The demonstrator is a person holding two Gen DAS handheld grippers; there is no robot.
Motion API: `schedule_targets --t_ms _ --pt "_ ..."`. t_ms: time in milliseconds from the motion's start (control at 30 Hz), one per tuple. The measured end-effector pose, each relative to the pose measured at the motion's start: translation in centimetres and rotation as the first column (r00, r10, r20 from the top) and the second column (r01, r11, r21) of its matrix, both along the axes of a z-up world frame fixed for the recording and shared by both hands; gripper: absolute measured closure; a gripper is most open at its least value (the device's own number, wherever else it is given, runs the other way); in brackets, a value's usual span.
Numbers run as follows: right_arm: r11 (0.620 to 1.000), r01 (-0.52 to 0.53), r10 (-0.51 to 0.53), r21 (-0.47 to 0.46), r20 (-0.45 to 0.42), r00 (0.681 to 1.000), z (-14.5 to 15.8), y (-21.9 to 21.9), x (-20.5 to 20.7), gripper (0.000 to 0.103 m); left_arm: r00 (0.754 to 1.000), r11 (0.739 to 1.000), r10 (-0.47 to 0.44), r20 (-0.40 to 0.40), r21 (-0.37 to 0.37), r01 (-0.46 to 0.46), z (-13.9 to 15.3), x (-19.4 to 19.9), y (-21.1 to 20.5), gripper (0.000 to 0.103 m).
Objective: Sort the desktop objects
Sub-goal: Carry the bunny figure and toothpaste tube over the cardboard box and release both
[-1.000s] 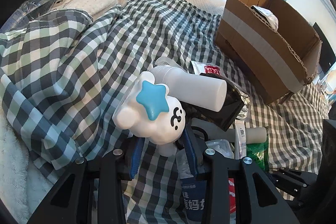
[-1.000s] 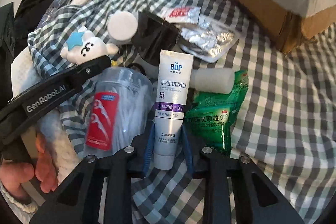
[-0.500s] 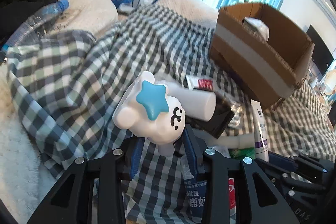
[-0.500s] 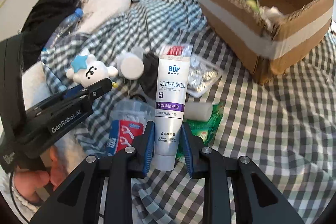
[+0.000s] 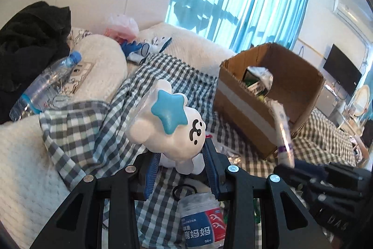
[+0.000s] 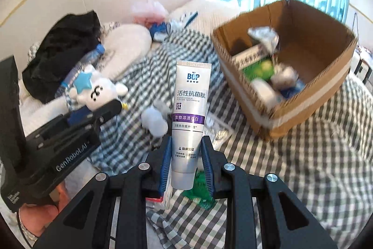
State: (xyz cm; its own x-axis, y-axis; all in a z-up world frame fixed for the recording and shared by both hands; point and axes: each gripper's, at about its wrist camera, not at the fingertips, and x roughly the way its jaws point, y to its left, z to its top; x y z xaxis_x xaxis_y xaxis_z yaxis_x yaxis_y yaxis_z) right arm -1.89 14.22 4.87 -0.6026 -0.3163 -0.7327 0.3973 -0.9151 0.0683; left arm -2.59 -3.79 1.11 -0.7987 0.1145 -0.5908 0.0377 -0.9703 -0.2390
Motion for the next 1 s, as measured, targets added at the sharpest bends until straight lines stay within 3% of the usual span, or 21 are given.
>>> schedule_targets --t_ms 233,633,1000 --pt "1.0 -0.005 0.004 -0.019 -0.063 0.998 3.4 0.8 -0.3 0.078 0.998 0.999 -0.03 -0.047 -0.014 0.029 2.7 -0.4 0.9 0.065" --pt "0.998 0.062 -0.066 -0.027 -0.151 0.986 8.1 5.3 -5.5 0.078 0.988 0.994 -0.106 -0.108 -0.046 0.102 7.3 -4.6 3.8 0.065" --pt "0.99 0.144 -0.142 0.006 -0.15 0.978 7.5 10.6 -12.9 0.078 0.971 0.975 -0.215 -0.101 -0.075 0.208 8.0 -11.9 10.8 0.065"
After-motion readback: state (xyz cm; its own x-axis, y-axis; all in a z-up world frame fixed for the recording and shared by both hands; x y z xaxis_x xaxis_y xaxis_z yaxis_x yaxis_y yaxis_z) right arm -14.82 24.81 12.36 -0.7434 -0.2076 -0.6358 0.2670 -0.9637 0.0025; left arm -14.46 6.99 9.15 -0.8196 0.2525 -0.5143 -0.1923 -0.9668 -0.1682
